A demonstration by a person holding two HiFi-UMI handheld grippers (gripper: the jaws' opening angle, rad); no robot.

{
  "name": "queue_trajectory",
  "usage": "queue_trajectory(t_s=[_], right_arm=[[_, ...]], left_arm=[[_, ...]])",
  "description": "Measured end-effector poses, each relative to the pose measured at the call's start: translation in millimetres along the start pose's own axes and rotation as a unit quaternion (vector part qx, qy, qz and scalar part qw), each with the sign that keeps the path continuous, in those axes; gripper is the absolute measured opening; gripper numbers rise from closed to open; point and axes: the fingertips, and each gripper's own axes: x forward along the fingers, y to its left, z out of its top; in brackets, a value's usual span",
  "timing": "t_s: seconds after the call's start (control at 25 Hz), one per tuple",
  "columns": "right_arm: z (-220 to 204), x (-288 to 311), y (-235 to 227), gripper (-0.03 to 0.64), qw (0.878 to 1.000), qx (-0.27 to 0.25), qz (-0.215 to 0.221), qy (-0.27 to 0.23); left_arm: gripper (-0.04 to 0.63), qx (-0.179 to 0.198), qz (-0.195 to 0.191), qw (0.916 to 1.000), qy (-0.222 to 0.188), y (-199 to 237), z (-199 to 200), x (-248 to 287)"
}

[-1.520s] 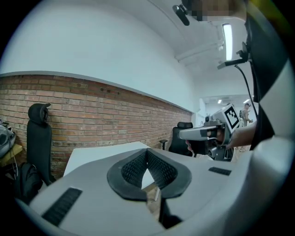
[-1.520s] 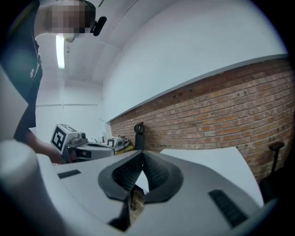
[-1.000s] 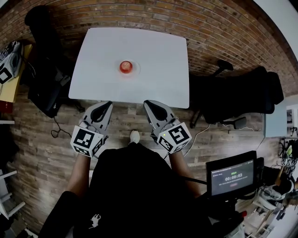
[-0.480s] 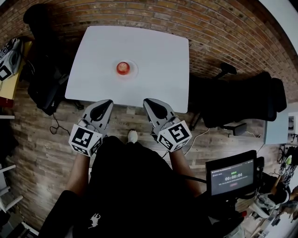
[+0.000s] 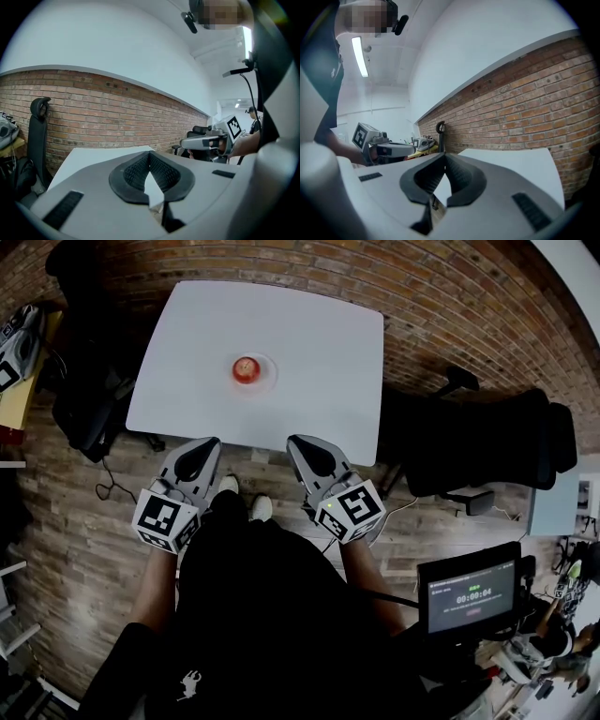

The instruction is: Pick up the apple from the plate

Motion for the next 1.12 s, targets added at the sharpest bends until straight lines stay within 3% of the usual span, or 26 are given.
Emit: queue_trajectory(t_s=[0.24,0.44,1.12], right_arm=[[2,0,7,0.005,1.000,-0.001,-0.004,-0.001],[3,7,-24,0.005,1.000,0.008,-0.011,0.002],[18,61,-59,0.005,1.000,0.015,-0.026,-0.001]], left_arm=[[0.006,0.007,0.010,0.9999,-0.012,13,9,-9],[0.006,0.001,0.003,0.9999,-0.013,20,17,26],[0.006,0.023,-0.022,0.9994,0.017,65,21,78]])
